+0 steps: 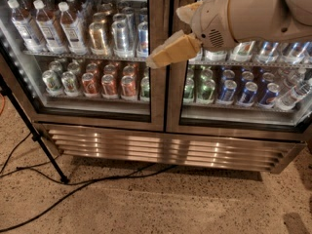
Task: Open left fridge door
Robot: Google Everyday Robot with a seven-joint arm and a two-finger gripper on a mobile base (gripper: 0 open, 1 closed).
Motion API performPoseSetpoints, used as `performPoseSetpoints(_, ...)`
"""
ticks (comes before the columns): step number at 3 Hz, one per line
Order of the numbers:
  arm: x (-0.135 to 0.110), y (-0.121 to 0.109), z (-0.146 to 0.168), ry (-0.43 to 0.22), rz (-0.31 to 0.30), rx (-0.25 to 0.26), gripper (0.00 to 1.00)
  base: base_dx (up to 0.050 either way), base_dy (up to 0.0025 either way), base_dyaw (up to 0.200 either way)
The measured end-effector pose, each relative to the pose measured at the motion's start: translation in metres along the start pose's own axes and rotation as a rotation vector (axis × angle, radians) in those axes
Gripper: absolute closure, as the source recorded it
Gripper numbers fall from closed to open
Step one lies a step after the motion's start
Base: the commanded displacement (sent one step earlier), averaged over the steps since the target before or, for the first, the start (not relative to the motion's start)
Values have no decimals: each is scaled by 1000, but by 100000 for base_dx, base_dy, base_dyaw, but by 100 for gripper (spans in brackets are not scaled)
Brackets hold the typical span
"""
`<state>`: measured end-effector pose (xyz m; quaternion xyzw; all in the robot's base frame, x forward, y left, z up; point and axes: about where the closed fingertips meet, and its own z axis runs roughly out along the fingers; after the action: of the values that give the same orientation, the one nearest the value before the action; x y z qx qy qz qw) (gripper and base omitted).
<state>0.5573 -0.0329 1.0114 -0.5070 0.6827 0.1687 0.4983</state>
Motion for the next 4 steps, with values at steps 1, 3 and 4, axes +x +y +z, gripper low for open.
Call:
performPoseSetpoints(1, -12, -14, 9, -45, -23, 37, 27, 0, 0, 0)
performPoseSetpoints(3, -7, -48, 9, -28, -47, 155, 20, 0, 0, 0)
performPoseSetpoints(4, 4, -66, 18, 3, -35, 174, 22, 0, 0, 0)
